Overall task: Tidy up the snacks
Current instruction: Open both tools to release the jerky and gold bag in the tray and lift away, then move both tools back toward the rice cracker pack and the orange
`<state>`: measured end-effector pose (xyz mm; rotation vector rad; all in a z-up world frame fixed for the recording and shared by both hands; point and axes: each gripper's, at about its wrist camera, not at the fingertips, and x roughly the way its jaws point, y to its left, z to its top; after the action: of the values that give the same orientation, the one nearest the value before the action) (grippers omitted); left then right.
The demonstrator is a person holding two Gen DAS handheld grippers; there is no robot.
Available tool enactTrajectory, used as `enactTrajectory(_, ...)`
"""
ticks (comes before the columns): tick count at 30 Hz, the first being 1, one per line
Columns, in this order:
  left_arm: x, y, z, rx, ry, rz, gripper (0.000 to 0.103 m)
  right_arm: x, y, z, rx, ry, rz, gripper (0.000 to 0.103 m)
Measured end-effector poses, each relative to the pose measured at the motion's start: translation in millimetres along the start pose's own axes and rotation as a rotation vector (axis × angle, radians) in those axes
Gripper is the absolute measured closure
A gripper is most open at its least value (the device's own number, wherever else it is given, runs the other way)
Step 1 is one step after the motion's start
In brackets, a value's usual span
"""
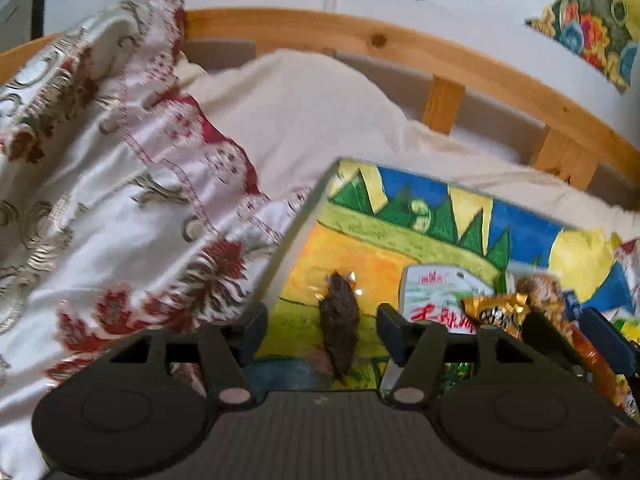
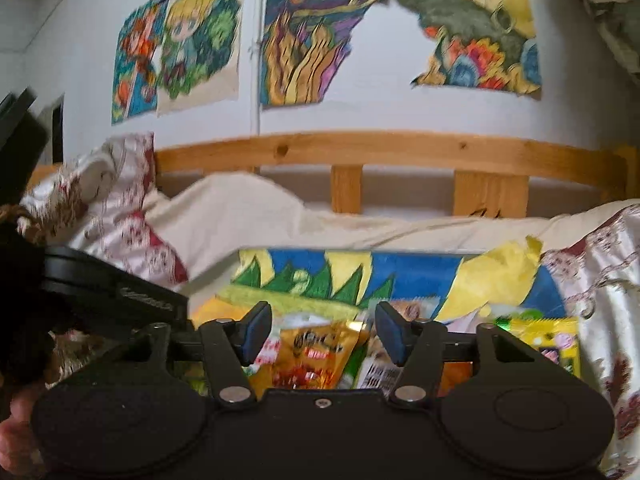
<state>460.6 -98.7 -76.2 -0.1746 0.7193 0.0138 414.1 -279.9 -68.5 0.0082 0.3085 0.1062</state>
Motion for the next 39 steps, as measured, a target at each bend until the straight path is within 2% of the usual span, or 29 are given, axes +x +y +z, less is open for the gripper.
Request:
enactTrajectory(2, -14, 4, 3, -0.016, -0.036, 0.010, 0.018, -9, -2, 7, 0.012, -0.032, -0.015, 0.031)
enactTrajectory(11, -86, 29, 9, -0.078, -0.174, 0.024, 0.002, -64, -6, 38, 0.008, -0.125, -0.049, 0.012)
enactTrajectory(18, -155, 40, -6, -0.040, -0.293, 0.025, 0.001, -117, 1, 55, -0.019, -0.187, -0.066, 0.003)
enactTrajectory(21, -181, 43, -16, -0.010, -0.316, 0.022, 0.001, -141, 5, 58, -0.016, -0.202, -0.070, 0.002)
enactTrajectory(32, -254, 68, -62, 0.032, -0.324, -0.003, 0.001, -222, 23, 54, 0.019, -0.208, -0.089, 0.001)
enactTrajectory(39, -281, 85, -94, 0.047, -0.325, 0.002, 0.001, -264, 37, 38, 0.023, -0.177, -0.087, 0.001)
